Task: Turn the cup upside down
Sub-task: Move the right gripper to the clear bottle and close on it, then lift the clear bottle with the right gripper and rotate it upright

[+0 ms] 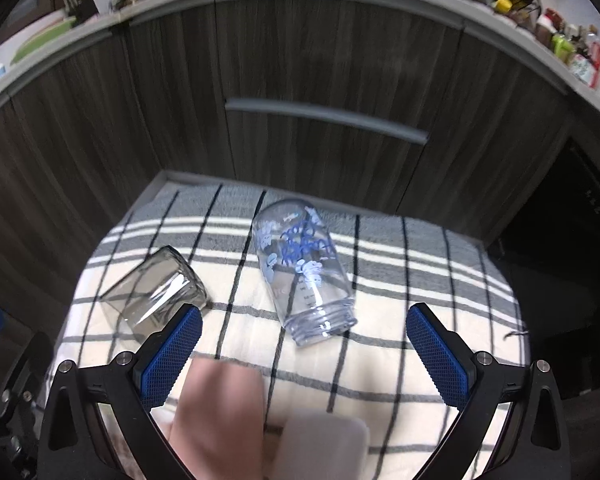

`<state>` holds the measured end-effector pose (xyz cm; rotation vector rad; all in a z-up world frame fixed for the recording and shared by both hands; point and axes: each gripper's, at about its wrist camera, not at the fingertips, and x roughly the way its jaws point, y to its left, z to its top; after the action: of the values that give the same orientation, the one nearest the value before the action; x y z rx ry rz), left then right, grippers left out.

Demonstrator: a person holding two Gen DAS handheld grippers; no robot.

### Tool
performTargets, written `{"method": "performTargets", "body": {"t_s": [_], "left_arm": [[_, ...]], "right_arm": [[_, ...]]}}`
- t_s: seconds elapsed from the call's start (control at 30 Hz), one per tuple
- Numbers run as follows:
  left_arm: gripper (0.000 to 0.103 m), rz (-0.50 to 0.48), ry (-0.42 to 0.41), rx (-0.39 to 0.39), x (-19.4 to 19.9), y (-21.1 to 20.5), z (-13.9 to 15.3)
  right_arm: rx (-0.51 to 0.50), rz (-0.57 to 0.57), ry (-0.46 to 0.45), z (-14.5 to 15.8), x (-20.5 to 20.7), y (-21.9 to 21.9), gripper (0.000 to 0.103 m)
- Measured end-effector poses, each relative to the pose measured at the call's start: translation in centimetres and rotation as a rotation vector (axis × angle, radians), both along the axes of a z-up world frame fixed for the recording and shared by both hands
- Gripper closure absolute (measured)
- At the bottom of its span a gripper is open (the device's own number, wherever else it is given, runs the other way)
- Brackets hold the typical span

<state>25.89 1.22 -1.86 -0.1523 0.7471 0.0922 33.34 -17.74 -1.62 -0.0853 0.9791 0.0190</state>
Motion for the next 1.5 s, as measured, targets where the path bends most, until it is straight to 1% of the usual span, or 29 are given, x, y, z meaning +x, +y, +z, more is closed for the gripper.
{"method": "performTargets", "body": {"t_s": [0.07,0.17,0.3,0.53,0.6,0.73,0.87,0.9,0.97,1.03,1.07,1.27,1.5], "left_arm": [[0.000,0.006,0.011,-0.015,0.6,0.2,-0.4],[0.000,0.010,0.007,-0.014,1.4,0.1,-0.7],[0.000,0.020,0.006,-0.012,2.3,0.1,-1.0],[0.000,0.027,0.035,-0.014,3.3,0.2,-2.2],[0.000,0.031,0.031,-0.013,3.4,0.3,-2.3],[0.000,0.030,0.023,0.002,3.5,0.1,-2.4],[0.000,0.025,0.036,0.007,3.8,-0.2,-2.9],[0.000,0.025,0.037,0.007,3.8,-0.2,-3.0],[0.000,0.026,0.038,0.009,3.9,-0.2,-3.0],[0.000,0.029,0.036,0.006,3.9,-0.1,-3.0],[0.000,0.030,0.037,0.005,4.0,0.0,-3.0],[0.000,0.030,0.033,-0.002,3.9,0.2,-2.8],[0.000,0.029,0.008,-0.025,3.1,0.8,-1.5]], "right_arm": [[-0.010,0.004,0.043,-1.1,1.2,0.2,0.001],[-0.023,0.011,0.099,-2.6,2.8,0.5,0.001],[-0.036,0.021,0.137,-3.9,4.6,0.7,0.001],[-0.050,0.030,0.179,-5.5,6.9,1.3,0.001],[-0.052,0.032,0.196,-6.2,7.4,1.7,0.003],[-0.065,0.011,0.210,-7.2,7.9,1.9,0.003],[-0.078,0.001,0.222,-7.8,8.5,1.9,0.005],[-0.083,-0.003,0.227,-8.0,8.6,1.9,0.007],[-0.096,-0.016,0.249,-8.5,9.3,1.7,0.014],[-0.100,-0.022,0.261,-8.6,9.5,1.7,0.030],[-0.092,-0.026,0.282,-8.9,10.0,1.4,0.032],[-0.079,-0.034,0.259,-8.5,10.0,1.1,0.033],[-0.039,-0.048,0.210,-6.3,8.0,0.8,0.034]]}}
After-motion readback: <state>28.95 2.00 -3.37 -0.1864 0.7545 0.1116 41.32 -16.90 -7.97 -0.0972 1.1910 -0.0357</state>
